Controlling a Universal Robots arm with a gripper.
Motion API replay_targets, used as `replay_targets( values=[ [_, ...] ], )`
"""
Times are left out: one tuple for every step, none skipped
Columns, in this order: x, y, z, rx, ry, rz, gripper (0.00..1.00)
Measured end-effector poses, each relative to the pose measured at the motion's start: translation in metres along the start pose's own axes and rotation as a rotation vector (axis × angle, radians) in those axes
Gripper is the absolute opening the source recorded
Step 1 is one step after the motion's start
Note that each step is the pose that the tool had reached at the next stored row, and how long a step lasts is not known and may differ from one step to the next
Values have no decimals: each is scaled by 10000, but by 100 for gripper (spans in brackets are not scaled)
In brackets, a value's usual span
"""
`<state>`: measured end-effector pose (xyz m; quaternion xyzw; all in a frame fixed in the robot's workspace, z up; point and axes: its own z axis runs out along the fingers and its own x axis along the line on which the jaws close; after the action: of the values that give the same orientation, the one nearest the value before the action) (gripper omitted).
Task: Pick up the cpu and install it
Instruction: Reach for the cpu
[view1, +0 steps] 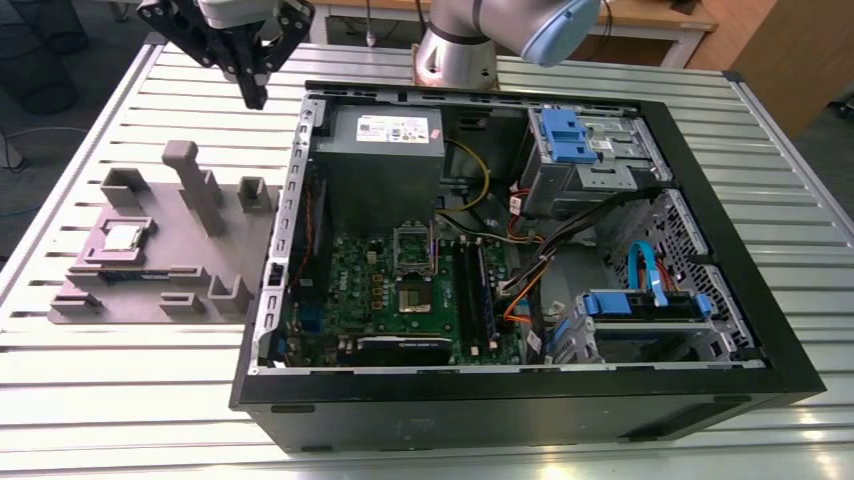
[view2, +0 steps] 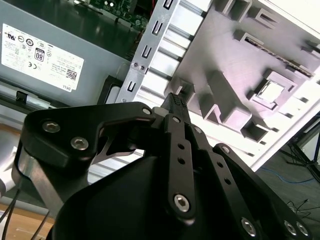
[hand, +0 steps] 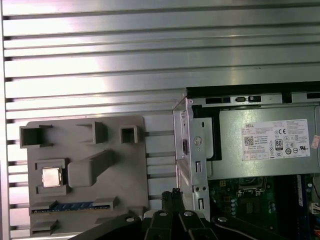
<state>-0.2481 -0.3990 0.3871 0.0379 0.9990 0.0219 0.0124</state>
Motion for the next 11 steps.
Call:
replay_targets(
  values=[
    [7,0,0,-1,0,0,10],
    [13,-1,0,0,0,0,10],
    [20,-1,0,0,0,0,10],
    [28,-2,0,0,0,0,10],
    [35,-2,-1,1,1,0,10],
    [42,-3,-1,0,0,0,10],
    [49,-4,-1,0,0,-1,10],
    [56,-4,-1,0,0,0,10],
    [61,-4,0,-1,0,0,10],
    [64,-5,0,-1,0,-1,10],
    [65,-5,-1,0,0,-1,10]
  ],
)
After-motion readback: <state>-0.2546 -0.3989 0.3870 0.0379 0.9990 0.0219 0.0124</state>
